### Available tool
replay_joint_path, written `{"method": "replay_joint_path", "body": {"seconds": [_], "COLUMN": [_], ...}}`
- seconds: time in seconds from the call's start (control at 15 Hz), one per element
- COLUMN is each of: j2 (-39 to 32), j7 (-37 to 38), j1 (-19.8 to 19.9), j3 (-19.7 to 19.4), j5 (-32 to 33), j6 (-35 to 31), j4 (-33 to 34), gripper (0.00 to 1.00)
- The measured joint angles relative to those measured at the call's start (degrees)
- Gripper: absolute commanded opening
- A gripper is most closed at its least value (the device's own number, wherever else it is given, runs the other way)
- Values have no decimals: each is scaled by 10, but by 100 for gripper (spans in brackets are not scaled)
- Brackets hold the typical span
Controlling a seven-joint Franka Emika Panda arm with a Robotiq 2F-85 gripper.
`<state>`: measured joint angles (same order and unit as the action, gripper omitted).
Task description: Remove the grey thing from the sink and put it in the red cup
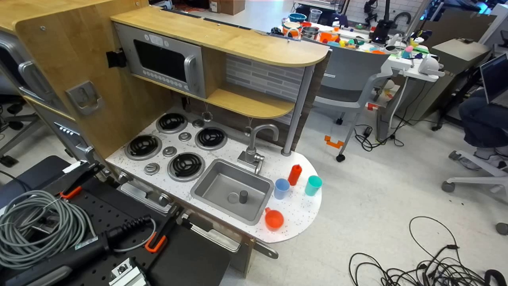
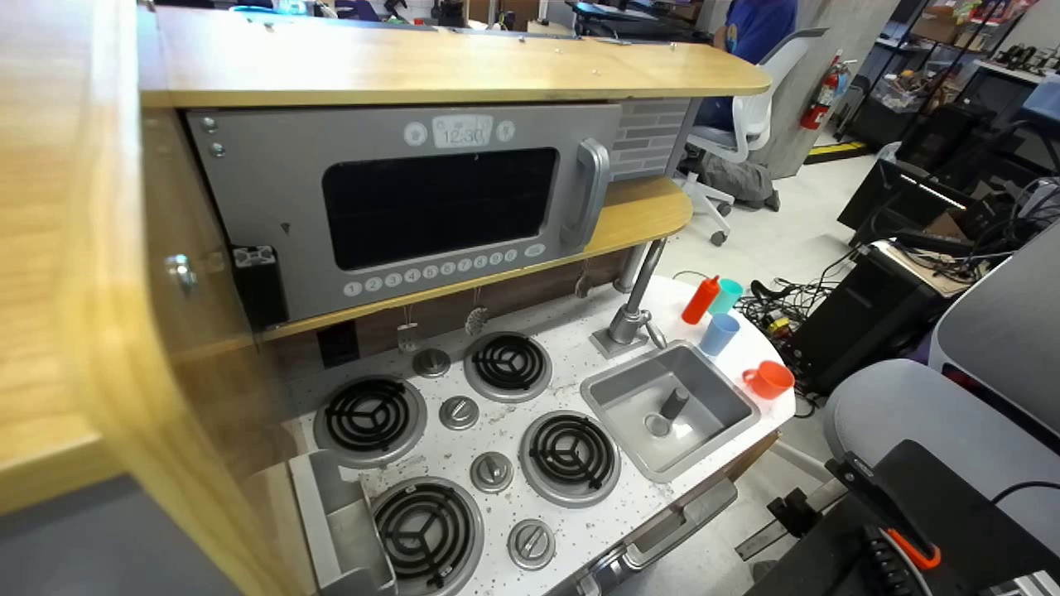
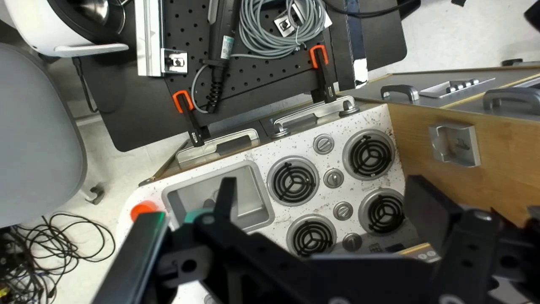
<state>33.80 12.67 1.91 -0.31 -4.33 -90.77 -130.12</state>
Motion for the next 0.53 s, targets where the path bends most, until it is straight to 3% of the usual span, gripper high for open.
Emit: {"method": "replay_joint_path", "body": {"seconds": [0.4,0.53], "j2": [-50,-78], "j7": [-37,-83], "j1": [21,23], "j3": [-16,-33], "j5": [44,48], "j6": [-94,-158], "j4": [-30,-45], "gripper": [100,100]}}
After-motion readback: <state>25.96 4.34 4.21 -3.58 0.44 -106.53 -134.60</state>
